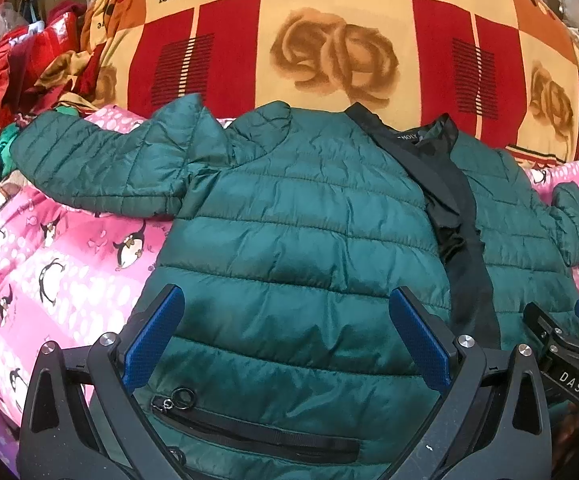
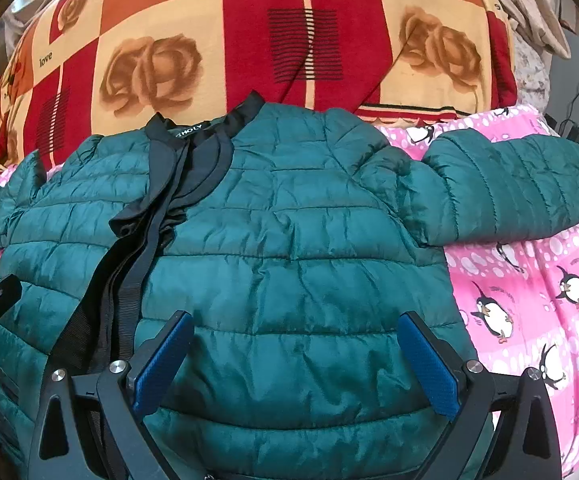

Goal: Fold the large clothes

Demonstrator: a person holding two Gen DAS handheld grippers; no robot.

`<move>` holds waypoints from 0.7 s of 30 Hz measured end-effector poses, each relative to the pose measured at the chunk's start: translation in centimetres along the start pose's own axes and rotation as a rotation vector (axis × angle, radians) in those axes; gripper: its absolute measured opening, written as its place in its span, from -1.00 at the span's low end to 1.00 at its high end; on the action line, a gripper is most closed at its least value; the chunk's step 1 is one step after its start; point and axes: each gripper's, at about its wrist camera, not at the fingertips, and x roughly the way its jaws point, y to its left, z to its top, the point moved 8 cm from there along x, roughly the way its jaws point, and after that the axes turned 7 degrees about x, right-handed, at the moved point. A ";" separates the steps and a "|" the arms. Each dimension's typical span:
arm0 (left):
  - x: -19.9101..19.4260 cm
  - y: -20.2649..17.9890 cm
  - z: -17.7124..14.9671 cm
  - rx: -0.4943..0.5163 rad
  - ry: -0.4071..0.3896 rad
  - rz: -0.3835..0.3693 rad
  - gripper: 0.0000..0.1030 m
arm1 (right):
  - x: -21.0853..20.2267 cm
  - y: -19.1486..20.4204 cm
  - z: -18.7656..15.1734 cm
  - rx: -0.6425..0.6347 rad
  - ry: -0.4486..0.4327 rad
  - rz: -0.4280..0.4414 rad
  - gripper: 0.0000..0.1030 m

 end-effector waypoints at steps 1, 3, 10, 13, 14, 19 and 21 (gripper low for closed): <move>-0.1 0.1 0.0 -0.006 -0.003 0.001 0.99 | 0.0 0.0 0.0 0.000 0.000 0.001 0.96; -0.1 0.3 0.1 -0.014 -0.003 -0.001 0.99 | 0.0 0.2 0.1 0.000 0.000 0.002 0.96; 0.4 0.7 -0.2 -0.031 0.017 -0.004 0.99 | 0.1 0.6 0.1 -0.007 0.002 0.004 0.96; 0.4 0.7 -0.2 -0.026 0.013 0.005 0.99 | 0.2 0.7 0.0 -0.007 0.003 0.005 0.96; 0.4 0.7 -0.2 -0.024 0.013 0.005 0.99 | 0.2 0.7 0.0 -0.008 0.003 0.005 0.96; 0.4 0.7 -0.3 -0.007 0.008 0.025 0.99 | 0.2 0.8 0.0 -0.005 0.006 0.005 0.96; 0.3 0.7 -0.2 0.000 0.005 0.031 0.99 | 0.3 0.8 0.0 -0.005 0.006 0.005 0.96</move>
